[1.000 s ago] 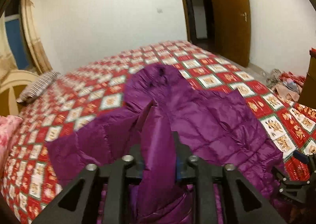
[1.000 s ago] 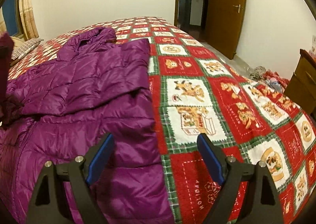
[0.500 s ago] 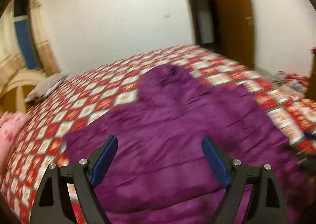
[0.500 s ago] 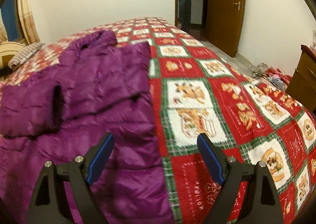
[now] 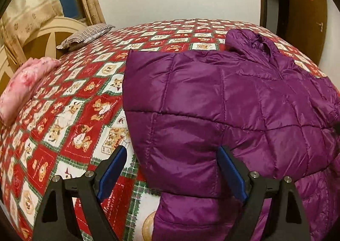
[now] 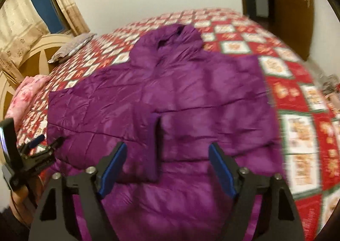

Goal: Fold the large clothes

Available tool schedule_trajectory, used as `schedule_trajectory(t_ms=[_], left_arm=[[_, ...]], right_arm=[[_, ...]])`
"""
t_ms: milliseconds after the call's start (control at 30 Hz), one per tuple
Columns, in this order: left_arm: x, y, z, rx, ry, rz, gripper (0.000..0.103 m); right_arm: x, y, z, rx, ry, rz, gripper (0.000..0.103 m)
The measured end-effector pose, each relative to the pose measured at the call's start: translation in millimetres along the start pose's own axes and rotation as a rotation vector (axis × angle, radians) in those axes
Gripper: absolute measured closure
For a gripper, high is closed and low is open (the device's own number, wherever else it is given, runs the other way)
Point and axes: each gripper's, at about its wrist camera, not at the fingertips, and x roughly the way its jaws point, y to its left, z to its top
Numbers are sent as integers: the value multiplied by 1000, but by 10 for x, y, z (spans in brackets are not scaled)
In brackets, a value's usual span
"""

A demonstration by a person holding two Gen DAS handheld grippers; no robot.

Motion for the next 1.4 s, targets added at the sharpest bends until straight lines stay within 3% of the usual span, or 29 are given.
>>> schedule_trajectory(t_ms=[67,100,133,233,400,533,600,700,967,1000,1100,1167,1267,1400], left_arm=[[-47,5,35,-9,-8,-7,16],[-94,28,49,-16,-24,-18,16],[-150,47,68,-21,-43,-24,16],[-240,126,122,-26,-85,-24,16],[-40,158,107,-18,-22,12,16],[118,130,36,-2,45,28,16],[146,116,35,6,62,21,16],[110,106,157,24,46,27,16],[39,101,745,20,-28,29,16],[42,77,826,12,-37,23,16],[31,-70,997,-2,-50,-11,16],[-20,-236,1038,3,-65,-55,16],[-51,-548,881,86,-60,-60,16],[-9,-611,444,146,-47,0,16]], right_arm=[[176,57,19,9,62,47,56],[205,66,10,8,66,50,84],[184,77,6,0,50,29,90],[-43,9,7,2,-20,-3,94],[-403,-359,94,58,-125,-120,94],[-503,-722,110,136,-136,-218,94],[-439,-813,112,147,-116,-258,88],[-352,-882,60,128,-106,-346,85],[-340,-874,117,78,-113,-457,85],[-351,-891,135,84,-119,-465,83],[-461,-877,197,105,-156,-463,59],[-628,-767,227,102,-233,-459,59],[-747,-516,309,51,-292,-404,59],[-544,-187,404,-49,-233,-290,59]])
